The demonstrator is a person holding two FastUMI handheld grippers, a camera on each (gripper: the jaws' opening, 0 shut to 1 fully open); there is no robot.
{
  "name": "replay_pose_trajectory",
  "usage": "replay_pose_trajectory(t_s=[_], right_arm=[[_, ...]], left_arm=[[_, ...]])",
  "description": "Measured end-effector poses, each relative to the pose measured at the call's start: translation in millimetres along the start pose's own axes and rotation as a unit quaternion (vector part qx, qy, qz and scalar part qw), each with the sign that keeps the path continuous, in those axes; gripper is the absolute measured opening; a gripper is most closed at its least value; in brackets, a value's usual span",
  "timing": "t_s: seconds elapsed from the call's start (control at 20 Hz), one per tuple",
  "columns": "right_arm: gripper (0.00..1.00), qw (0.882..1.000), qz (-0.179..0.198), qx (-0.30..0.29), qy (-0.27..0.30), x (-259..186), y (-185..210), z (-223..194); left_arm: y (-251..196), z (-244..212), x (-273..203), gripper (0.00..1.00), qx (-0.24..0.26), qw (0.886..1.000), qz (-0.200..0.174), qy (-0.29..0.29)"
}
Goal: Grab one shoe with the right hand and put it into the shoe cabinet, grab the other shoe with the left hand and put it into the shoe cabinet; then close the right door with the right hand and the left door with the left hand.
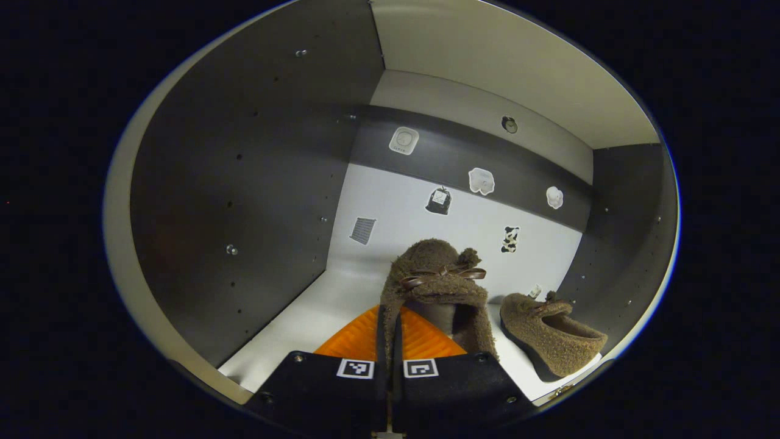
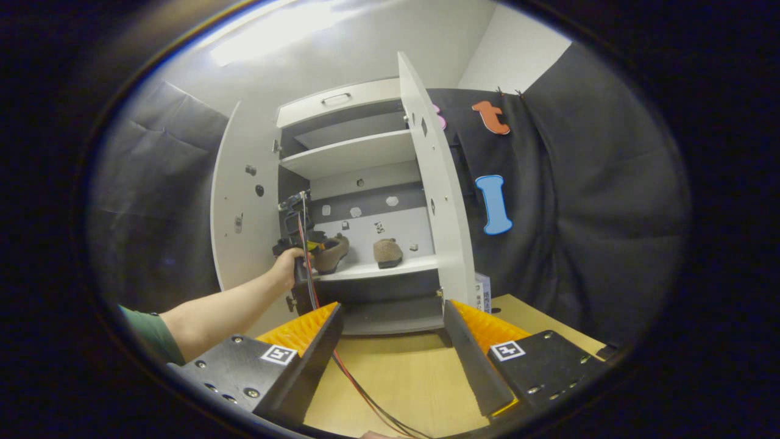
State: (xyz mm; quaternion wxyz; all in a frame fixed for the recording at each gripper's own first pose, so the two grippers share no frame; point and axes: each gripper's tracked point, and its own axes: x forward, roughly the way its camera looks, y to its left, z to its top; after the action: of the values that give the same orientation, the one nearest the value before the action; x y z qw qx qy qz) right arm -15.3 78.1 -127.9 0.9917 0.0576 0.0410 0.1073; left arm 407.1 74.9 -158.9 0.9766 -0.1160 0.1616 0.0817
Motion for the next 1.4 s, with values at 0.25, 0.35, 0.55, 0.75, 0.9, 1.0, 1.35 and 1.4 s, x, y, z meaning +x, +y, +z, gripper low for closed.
replay_pose_trajectory(t_s=[0.25,0.35,0.55,0.75,0.9,1.0,1.35,1.4], right_arm=[[1.0,1.0,-0.007,-0.006,-0.003,-4,-3,2],[1.0,1.0,-0.003,0.001,-0.004,-6,-2,4],[1.0,1.0,-0.008,0.008,-0.011,-11,-5,10],[1.0,1.0,-0.013,0.002,-0.015,-19,-5,17],[0.99,0.999,-0.025,-0.005,-0.021,-24,-15,26],[1.0,0.999,-0.032,-0.011,-0.023,-25,-20,31],[0.99,0.997,-0.057,-0.037,-0.021,-19,-41,44],[1.0,0.997,-0.057,-0.041,-0.024,-18,-43,49]], left_arm=[[-11,15,-8,0.27,0.014,1.0,-0.016,-0.023],[-19,27,-17,0.57,0.02,0.999,-0.024,-0.035],[-30,45,-46,0.89,0.075,0.996,-0.014,-0.048],[-49,66,-97,0.97,0.09,0.993,-0.031,-0.067],[-62,81,-149,0.96,0.099,0.989,-0.057,-0.093],[-65,86,-188,0.96,0.097,0.987,-0.072,-0.106],[-42,70,-294,0.96,0.127,0.982,-0.091,-0.107],[-41,68,-308,0.96,0.122,0.981,-0.101,-0.113]])
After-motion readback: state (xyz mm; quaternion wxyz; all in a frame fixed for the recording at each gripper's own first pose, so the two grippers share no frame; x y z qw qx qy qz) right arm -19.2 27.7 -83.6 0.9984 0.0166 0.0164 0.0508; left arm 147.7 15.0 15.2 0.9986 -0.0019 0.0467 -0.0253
